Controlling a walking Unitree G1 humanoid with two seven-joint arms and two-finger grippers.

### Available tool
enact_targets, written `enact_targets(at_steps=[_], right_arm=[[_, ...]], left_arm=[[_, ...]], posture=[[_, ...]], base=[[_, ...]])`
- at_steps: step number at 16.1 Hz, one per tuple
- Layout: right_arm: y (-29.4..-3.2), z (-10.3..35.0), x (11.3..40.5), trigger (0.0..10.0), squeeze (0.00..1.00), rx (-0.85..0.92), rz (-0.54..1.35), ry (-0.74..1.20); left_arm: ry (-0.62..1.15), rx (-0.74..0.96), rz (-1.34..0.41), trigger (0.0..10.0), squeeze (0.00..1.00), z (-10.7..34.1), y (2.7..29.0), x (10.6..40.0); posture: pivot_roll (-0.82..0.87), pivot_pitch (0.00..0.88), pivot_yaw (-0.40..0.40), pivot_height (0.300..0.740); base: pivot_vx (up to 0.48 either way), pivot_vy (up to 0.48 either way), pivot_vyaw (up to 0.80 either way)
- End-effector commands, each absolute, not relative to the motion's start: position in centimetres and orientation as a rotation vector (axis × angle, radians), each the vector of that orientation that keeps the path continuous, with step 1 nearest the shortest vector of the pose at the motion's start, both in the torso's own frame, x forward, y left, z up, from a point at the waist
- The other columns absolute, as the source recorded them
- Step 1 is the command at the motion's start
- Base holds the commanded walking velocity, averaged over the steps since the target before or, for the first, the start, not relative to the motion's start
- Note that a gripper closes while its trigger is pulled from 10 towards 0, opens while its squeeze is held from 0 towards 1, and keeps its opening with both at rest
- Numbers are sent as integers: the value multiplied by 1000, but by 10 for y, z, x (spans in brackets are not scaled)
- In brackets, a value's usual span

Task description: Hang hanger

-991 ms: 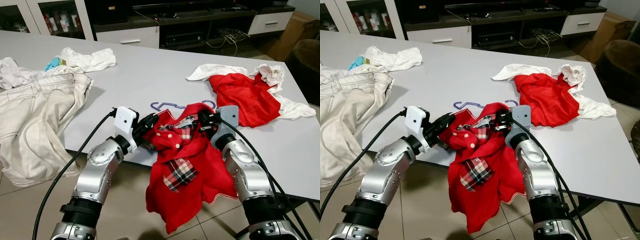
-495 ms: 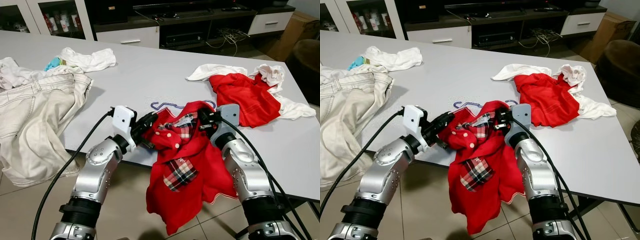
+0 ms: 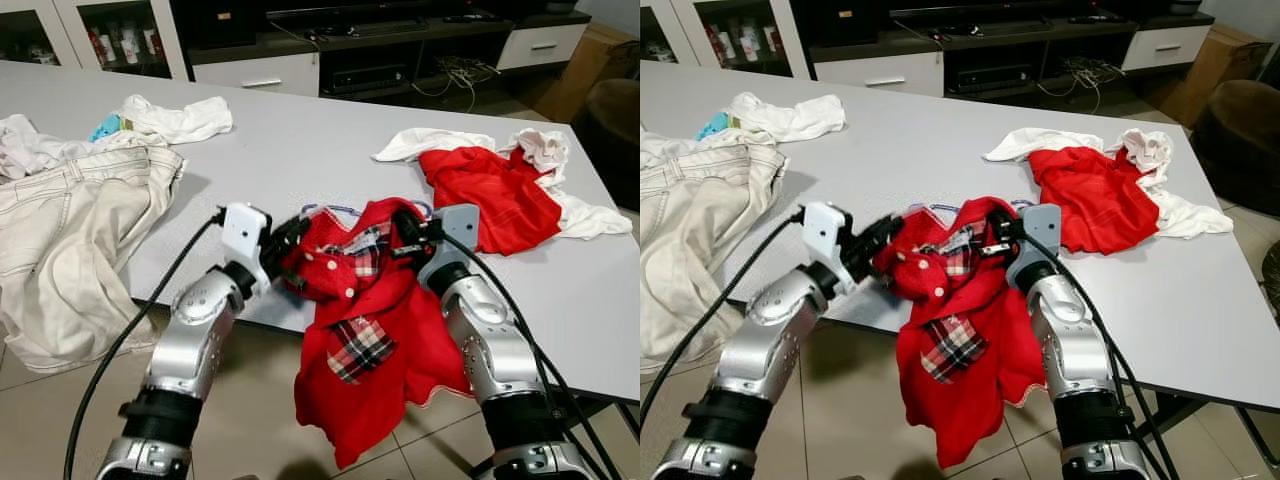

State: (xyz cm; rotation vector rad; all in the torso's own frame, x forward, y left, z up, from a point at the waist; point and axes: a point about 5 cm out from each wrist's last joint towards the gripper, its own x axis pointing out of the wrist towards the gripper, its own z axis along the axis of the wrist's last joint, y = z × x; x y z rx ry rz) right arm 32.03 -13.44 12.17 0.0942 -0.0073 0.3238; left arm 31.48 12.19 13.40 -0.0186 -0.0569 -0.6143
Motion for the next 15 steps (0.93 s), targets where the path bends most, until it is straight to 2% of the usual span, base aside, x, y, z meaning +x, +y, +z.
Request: enact_targets(at_steps=[1,2,6,7,10,11,12,15], right_arm=[[-140,134,322,0,0,111,296,-68],[-141,137,323,0,0,111,285,-79],[-145,145,326,0,0,107,254,-116],[-146,149,329,0,0,105,234,-132],[-149,158,334,0,0,103,198,-166],[-149,162,335,0,0,100,186,-185],[-149,165,335,0,0,98,183,-195],[-143,171,332,0,0,52,212,-239]], left_arm=[[-56,-8,-584,10000,604,135,126,319],[-65,-21,-574,10000,1000,136,128,319],[-84,-15,-555,10000,1000,139,129,321],[-87,-27,-555,10000,0,139,129,322],[-94,-95,-566,10000,0,142,129,322],[-100,-173,-564,10000,63,146,130,322],[-111,-218,-557,10000,1000,149,131,323],[-139,-321,-543,10000,1000,157,136,325]], posture=[[-60,0,5,740],[-60,0,4,740],[-61,0,5,740],[-61,0,6,740],[-59,0,5,740],[-58,0,5,740],[-58,0,5,740],[-56,0,5,740]], base=[[0,0,0],[0,0,0],[0,0,0],[0,0,0],[0,0,0],[0,0,0],[0,0,0],[0,0,0]])
